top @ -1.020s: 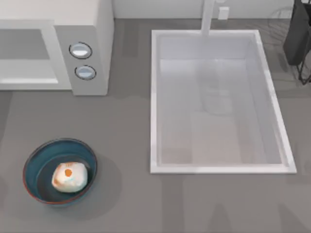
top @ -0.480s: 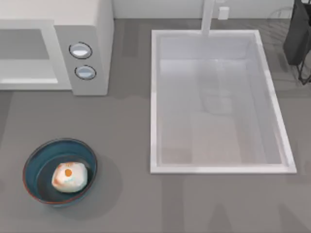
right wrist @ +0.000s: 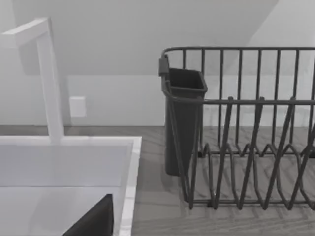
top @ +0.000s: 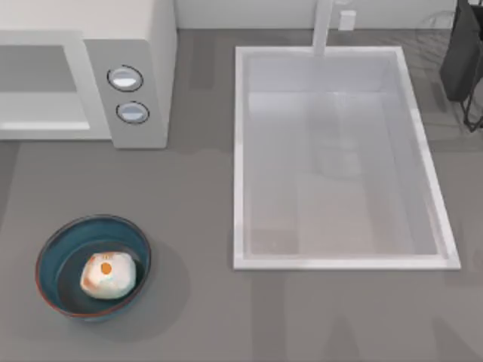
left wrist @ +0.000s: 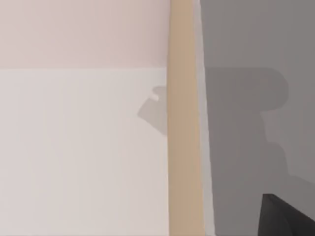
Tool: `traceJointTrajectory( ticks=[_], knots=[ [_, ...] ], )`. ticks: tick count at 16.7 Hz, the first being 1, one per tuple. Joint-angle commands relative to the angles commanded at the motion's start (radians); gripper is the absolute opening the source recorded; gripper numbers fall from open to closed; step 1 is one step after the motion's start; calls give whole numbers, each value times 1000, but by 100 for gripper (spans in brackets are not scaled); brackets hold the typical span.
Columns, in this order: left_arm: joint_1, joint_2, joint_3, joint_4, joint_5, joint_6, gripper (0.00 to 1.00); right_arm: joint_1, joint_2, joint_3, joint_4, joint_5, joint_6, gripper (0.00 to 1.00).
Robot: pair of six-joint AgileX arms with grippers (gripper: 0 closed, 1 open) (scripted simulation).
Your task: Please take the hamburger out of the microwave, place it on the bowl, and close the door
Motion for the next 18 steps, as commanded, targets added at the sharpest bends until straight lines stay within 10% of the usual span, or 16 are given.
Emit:
traceJointTrajectory(
  ticks=[18],
  knots=[
    [-188, -317, -372, 174, -92, -201, 0, 0, 0, 0, 0, 0, 0, 100]
  ],
)
